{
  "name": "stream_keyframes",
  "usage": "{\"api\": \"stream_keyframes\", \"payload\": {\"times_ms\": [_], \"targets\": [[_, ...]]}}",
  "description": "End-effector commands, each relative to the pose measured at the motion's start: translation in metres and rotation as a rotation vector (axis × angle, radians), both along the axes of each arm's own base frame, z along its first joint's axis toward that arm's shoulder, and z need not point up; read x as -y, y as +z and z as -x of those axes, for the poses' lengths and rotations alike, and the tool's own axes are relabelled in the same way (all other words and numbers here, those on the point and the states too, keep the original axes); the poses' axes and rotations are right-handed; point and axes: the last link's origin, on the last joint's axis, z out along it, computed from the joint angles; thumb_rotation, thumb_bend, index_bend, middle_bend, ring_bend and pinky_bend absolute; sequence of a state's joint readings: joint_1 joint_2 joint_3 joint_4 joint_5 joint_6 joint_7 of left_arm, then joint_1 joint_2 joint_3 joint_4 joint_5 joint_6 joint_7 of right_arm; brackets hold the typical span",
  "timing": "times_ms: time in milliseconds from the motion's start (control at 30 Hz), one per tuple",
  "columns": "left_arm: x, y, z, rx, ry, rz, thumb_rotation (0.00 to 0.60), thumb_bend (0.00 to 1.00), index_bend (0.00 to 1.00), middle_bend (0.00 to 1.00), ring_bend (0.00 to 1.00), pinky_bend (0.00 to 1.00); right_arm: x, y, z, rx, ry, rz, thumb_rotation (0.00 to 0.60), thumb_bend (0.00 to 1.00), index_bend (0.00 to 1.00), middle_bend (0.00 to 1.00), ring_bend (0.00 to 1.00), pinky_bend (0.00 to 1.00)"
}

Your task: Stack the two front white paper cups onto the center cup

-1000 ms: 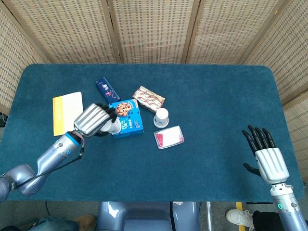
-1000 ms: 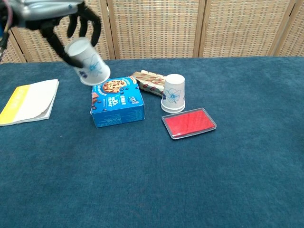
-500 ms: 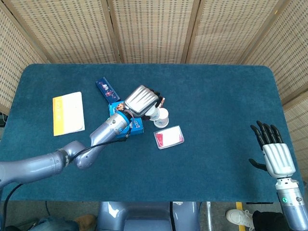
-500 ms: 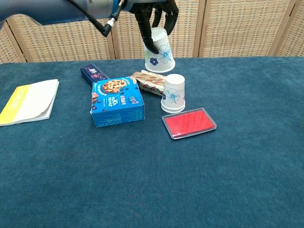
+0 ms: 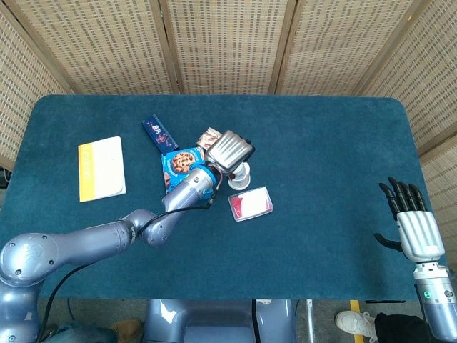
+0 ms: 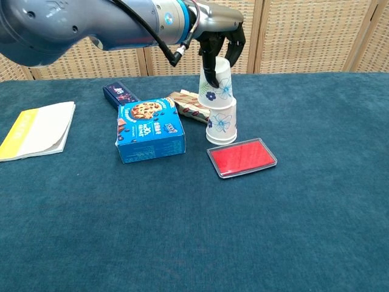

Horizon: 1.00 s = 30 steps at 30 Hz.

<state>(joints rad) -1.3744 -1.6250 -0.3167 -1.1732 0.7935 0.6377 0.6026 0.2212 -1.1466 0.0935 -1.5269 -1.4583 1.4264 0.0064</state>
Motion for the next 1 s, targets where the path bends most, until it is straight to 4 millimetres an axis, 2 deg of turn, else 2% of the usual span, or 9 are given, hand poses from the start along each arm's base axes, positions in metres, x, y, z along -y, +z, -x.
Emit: {"api": "stream_keyframes", "payload": {"times_ms": [33, 200, 300, 400, 467, 533, 700, 867, 1000], "targets": [[-0.002, -0.008, -0.003, -0.008, 0.005, -0.001, 0.600, 0.15, 0.60, 0.46, 0.49, 0.53, 0.000, 0.000, 0.000, 0.001, -0.001, 0.001, 0.600, 0.00, 0.00, 0.00, 0.00, 0.00], [-0.005, -0.016, -0.007, 0.000, 0.007, -0.003, 0.600, 0.15, 0.59, 0.46, 0.49, 0.53, 0.000, 0.001, 0.001, 0.003, -0.001, 0.004, 0.600, 0.00, 0.00, 0.00, 0.00, 0.00], [-0.005, -0.024, -0.010, 0.007, 0.004, -0.004, 0.600, 0.14, 0.54, 0.41, 0.46, 0.51, 0.000, 0.003, 0.002, 0.006, -0.003, 0.009, 0.600, 0.00, 0.00, 0.00, 0.00, 0.00], [-0.006, -0.028, -0.010, 0.014, 0.013, 0.009, 0.600, 0.06, 0.32, 0.21, 0.25, 0.38, -0.001, 0.004, 0.002, 0.007, -0.005, 0.011, 0.600, 0.00, 0.00, 0.00, 0.00, 0.00], [-0.006, -0.033, -0.009, 0.009, 0.031, 0.033, 0.600, 0.00, 0.10, 0.05, 0.08, 0.27, -0.001, 0.005, 0.002, 0.008, -0.006, 0.015, 0.600, 0.00, 0.00, 0.00, 0.00, 0.00], [-0.006, -0.034, -0.009, 0.018, 0.040, 0.047, 0.600, 0.00, 0.01, 0.00, 0.01, 0.20, -0.001, 0.005, 0.003, 0.009, -0.008, 0.016, 0.600, 0.00, 0.00, 0.00, 0.00, 0.00], [-0.005, -0.030, -0.007, 0.034, 0.021, 0.032, 0.600, 0.00, 0.00, 0.00, 0.00, 0.15, -0.001, 0.006, 0.003, 0.010, -0.011, 0.015, 0.600, 0.00, 0.00, 0.00, 0.00, 0.00], [-0.004, 0.006, 0.020, 0.119, 0.001, -0.034, 0.600, 0.00, 0.00, 0.00, 0.00, 0.01, -0.003, 0.005, 0.003, 0.011, -0.007, 0.008, 0.600, 0.00, 0.00, 0.00, 0.00, 0.00], [-0.002, 0.033, 0.049, 0.149, 0.001, -0.094, 0.600, 0.00, 0.00, 0.00, 0.00, 0.00, -0.004, 0.005, 0.001, 0.013, 0.006, 0.006, 0.600, 0.00, 0.00, 0.00, 0.00, 0.00]]}}
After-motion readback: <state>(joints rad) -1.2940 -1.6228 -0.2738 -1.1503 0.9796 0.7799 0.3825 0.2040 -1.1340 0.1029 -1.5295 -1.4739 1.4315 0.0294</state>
